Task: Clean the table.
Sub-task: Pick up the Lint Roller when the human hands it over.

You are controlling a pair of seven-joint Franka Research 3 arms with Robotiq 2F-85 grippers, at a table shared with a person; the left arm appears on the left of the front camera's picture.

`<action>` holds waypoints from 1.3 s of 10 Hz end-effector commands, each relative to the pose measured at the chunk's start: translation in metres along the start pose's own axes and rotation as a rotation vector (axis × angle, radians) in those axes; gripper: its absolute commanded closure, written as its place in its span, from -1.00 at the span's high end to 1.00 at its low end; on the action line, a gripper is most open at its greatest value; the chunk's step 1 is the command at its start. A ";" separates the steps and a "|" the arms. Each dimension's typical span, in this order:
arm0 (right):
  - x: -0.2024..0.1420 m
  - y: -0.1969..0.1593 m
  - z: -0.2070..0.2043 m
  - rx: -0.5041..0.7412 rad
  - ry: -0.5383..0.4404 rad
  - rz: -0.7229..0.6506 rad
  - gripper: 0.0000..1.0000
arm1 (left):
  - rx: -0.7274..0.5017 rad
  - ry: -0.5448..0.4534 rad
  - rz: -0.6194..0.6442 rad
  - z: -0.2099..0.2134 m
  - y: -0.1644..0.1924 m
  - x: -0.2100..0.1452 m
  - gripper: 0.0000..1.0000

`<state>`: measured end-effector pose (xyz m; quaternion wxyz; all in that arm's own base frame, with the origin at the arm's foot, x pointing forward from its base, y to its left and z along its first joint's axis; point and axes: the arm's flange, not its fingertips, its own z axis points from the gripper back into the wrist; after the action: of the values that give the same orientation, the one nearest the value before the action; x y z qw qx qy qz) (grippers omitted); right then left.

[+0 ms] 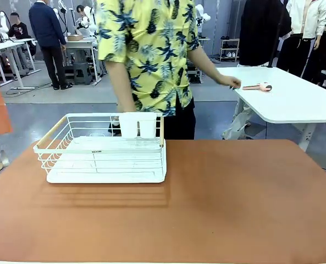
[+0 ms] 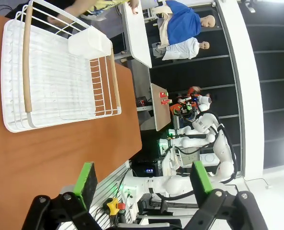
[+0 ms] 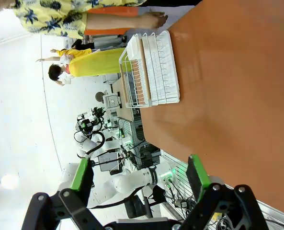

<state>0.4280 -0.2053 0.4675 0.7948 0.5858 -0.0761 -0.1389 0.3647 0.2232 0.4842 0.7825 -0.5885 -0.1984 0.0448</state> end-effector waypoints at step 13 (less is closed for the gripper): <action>-0.002 0.002 0.000 0.004 0.001 -0.002 1.00 | -0.008 -0.004 -0.007 0.002 -0.003 -0.001 1.00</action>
<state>0.4280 -0.2053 0.4675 0.7948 0.5858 -0.0761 -0.1389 0.3647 0.2232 0.4842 0.7825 -0.5885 -0.1984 0.0447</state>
